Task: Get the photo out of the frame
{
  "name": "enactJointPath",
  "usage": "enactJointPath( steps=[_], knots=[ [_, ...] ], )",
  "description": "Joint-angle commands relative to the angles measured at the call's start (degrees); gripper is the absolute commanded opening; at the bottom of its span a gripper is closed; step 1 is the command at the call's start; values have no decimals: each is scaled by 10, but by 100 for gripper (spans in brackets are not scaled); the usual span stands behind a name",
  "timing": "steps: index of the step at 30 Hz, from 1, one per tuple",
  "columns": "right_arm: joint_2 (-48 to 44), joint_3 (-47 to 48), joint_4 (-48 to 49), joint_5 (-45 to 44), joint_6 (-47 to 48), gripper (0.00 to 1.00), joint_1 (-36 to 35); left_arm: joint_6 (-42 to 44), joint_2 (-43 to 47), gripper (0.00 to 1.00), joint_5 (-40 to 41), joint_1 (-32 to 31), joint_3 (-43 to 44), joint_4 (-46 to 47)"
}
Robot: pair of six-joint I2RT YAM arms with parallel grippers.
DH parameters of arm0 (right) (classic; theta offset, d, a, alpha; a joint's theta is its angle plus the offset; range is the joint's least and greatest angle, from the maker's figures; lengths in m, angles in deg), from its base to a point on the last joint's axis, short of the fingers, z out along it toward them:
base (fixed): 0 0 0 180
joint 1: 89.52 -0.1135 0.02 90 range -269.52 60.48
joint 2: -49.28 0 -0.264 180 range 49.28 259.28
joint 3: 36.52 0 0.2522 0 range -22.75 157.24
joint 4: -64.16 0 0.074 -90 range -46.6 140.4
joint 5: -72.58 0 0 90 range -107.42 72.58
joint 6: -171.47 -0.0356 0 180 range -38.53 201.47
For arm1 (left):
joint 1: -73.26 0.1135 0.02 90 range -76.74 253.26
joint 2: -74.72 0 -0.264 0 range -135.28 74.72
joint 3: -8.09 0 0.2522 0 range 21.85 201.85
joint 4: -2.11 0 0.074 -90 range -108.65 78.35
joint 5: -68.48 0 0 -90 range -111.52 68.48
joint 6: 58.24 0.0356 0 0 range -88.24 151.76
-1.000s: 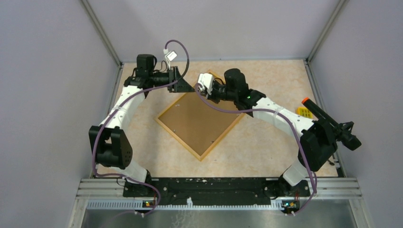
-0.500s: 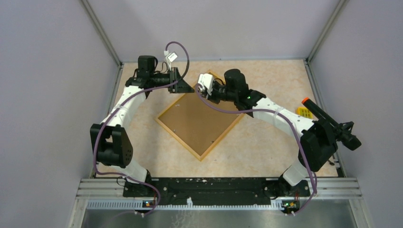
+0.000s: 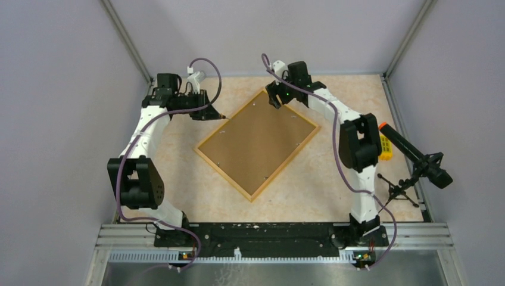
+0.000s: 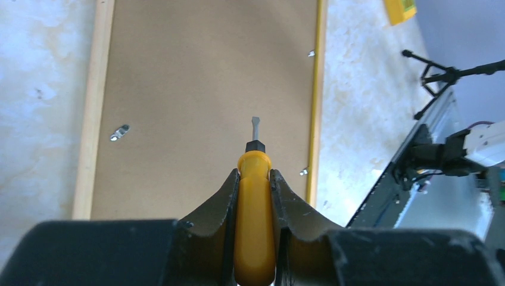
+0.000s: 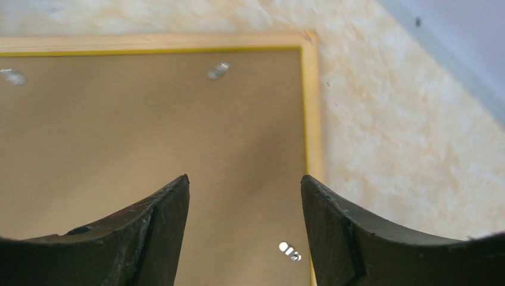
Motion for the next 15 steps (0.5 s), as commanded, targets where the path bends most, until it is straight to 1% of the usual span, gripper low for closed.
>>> enactJointPath(
  steps=[1,3,9,15],
  knots=[
    [111,145,-112,-40,-107,65,47,77,32,0,57,-3,32,-35],
    [154,194,-128,-56,-116,65,59,95,40,0,68,-3,34,-46],
    [222,260,-138,-52,-105,65,75,146,45,0,95,-3,28,-94],
    [244,265,-141,-24,-108,65,78,164,61,0,118,-3,5,-102]
  ],
)
